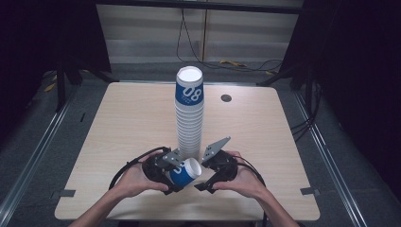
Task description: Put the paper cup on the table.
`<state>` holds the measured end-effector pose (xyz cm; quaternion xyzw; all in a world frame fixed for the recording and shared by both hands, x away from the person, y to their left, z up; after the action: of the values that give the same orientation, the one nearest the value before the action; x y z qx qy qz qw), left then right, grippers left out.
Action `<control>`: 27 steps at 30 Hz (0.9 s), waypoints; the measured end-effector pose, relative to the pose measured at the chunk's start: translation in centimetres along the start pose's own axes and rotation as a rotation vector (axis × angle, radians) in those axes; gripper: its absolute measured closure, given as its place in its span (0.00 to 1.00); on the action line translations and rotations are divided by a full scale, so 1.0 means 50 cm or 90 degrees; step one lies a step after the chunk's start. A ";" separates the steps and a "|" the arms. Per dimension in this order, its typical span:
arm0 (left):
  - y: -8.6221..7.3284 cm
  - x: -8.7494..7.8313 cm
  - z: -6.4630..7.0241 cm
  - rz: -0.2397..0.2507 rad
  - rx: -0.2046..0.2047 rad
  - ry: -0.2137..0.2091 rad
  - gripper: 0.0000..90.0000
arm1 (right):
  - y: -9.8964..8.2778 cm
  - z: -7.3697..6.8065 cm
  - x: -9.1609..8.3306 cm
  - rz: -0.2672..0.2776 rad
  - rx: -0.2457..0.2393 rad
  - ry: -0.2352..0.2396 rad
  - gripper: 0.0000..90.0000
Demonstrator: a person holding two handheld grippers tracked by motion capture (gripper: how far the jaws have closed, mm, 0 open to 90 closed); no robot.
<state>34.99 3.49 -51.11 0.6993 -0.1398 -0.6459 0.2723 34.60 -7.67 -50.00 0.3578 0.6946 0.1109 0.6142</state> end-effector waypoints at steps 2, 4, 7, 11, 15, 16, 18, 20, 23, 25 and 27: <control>0.002 0.004 0.002 -0.013 0.011 0.006 0.25 | -0.002 0.000 0.003 -0.006 0.000 0.001 0.19; 0.000 0.010 0.006 -0.031 0.022 0.007 0.25 | -0.004 0.000 0.003 -0.017 -0.002 0.001 0.20; -0.004 0.015 0.008 -0.049 0.031 0.010 0.25 | -0.006 -0.004 0.004 -0.028 -0.010 0.010 0.22; -0.011 0.020 0.007 -0.081 0.051 0.010 0.25 | -0.006 -0.005 0.006 -0.040 -0.021 0.003 0.22; -0.002 0.028 0.018 -0.063 0.034 0.006 0.25 | -0.005 -0.006 0.013 -0.051 -0.027 0.006 0.21; -0.003 0.029 0.018 -0.070 0.042 0.006 0.25 | -0.005 -0.008 0.015 -0.055 -0.026 0.010 0.20; -0.003 0.031 0.019 -0.069 0.052 0.005 0.25 | -0.003 -0.009 0.019 -0.056 -0.027 0.013 0.20; -0.004 0.033 0.024 -0.073 0.050 0.001 0.25 | -0.001 -0.010 0.023 -0.055 -0.032 0.021 0.20; -0.009 0.029 0.019 -0.100 0.083 -0.001 0.25 | 0.002 -0.014 0.026 -0.054 -0.026 0.033 0.20; -0.007 0.035 0.024 -0.086 0.072 0.000 0.25 | 0.004 -0.015 0.027 -0.053 -0.034 0.039 0.20; -0.009 0.036 0.027 -0.093 0.077 -0.005 0.25 | 0.006 -0.018 0.026 -0.051 -0.030 0.045 0.21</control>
<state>33.84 2.58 -52.87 0.7203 -0.1283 -0.6571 0.1816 33.90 -6.38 -50.64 0.3110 0.7268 0.1156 0.6013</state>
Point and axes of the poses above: each handheld gripper's, and its own axes: x roughly forward along the jaws, y roughly out of its top, z roughly to its right, the point moved 9 cm from there along x, roughly forward along the jaws, and after that the axes turned 6 degrees about y, right-handed, at the moved point
